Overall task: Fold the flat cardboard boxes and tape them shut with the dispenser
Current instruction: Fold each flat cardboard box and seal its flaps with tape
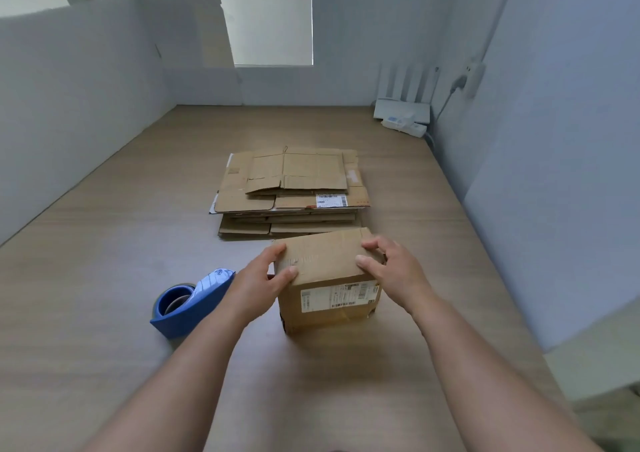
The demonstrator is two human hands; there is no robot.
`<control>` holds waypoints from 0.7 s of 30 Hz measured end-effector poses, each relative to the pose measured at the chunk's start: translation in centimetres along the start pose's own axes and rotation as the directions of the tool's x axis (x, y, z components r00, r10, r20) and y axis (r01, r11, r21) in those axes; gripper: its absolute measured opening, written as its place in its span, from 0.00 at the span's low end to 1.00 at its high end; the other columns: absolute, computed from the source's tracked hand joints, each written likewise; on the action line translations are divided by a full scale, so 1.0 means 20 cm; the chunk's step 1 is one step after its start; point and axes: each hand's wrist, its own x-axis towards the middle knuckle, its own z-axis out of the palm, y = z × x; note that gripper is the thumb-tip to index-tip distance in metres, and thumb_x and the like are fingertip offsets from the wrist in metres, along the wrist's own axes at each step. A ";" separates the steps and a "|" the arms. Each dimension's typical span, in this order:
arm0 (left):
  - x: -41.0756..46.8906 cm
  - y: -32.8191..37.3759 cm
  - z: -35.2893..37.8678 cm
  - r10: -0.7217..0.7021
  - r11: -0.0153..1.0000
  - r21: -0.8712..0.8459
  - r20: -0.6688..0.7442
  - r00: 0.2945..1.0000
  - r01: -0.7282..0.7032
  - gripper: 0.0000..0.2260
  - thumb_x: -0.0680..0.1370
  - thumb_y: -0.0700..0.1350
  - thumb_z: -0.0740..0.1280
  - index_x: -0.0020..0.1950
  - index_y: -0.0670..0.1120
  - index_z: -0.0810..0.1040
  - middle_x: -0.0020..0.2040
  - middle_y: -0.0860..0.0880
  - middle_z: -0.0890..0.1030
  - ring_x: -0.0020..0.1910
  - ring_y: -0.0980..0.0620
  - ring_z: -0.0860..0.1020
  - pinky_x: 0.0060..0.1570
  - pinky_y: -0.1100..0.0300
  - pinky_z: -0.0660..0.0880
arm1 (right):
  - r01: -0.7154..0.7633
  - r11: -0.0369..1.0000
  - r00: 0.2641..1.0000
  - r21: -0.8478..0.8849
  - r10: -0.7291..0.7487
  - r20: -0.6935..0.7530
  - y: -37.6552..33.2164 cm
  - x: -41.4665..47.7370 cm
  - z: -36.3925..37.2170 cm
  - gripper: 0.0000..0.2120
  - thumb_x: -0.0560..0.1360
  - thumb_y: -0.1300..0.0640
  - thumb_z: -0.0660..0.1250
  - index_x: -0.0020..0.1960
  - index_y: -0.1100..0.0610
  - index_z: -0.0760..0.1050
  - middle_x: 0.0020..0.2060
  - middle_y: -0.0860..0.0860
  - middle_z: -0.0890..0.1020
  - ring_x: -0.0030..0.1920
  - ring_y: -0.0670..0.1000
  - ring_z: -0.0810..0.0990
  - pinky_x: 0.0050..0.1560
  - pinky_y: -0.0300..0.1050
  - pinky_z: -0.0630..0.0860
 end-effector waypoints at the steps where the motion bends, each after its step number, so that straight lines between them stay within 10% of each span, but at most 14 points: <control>1: 0.00 -0.02 0.00 -0.010 1.000 -0.024 0.001 1.000 0.010 0.25 0.80 0.54 0.61 0.76 0.58 0.59 0.74 0.50 0.65 0.64 0.48 0.74 0.57 0.52 0.75 | -0.008 0.999 1.000 0.050 0.008 -0.004 0.01 0.00 0.01 0.12 0.77 0.51 0.66 0.60 0.49 0.75 0.55 0.46 0.74 0.57 0.48 0.74 0.52 0.41 0.70; 8: 0.01 -0.05 -0.02 0.002 0.993 -0.122 0.012 1.000 0.000 0.22 0.82 0.52 0.58 0.75 0.59 0.59 0.72 0.49 0.67 0.66 0.46 0.72 0.58 0.49 0.77 | -0.088 0.982 0.996 0.167 0.090 -0.003 0.02 0.01 0.08 0.24 0.78 0.51 0.64 0.72 0.43 0.64 0.67 0.49 0.72 0.64 0.51 0.72 0.65 0.55 0.72; 16: -0.03 0.04 0.01 0.090 0.996 -0.004 -0.052 0.995 -0.090 0.26 0.78 0.58 0.62 0.75 0.61 0.60 0.70 0.50 0.70 0.67 0.50 0.71 0.56 0.56 0.75 | -0.163 0.838 0.984 0.520 0.178 0.023 0.11 0.02 0.03 0.21 0.78 0.58 0.65 0.70 0.49 0.69 0.59 0.53 0.78 0.52 0.50 0.79 0.49 0.48 0.80; 21: 0.06 0.05 0.05 0.068 0.997 -0.042 -0.002 0.998 -0.068 0.24 0.80 0.54 0.62 0.75 0.58 0.61 0.70 0.48 0.70 0.65 0.50 0.71 0.55 0.57 0.75 | -0.175 0.893 0.976 0.414 0.212 -0.045 0.16 0.04 0.04 0.21 0.76 0.57 0.68 0.68 0.51 0.71 0.59 0.53 0.78 0.55 0.52 0.79 0.56 0.56 0.78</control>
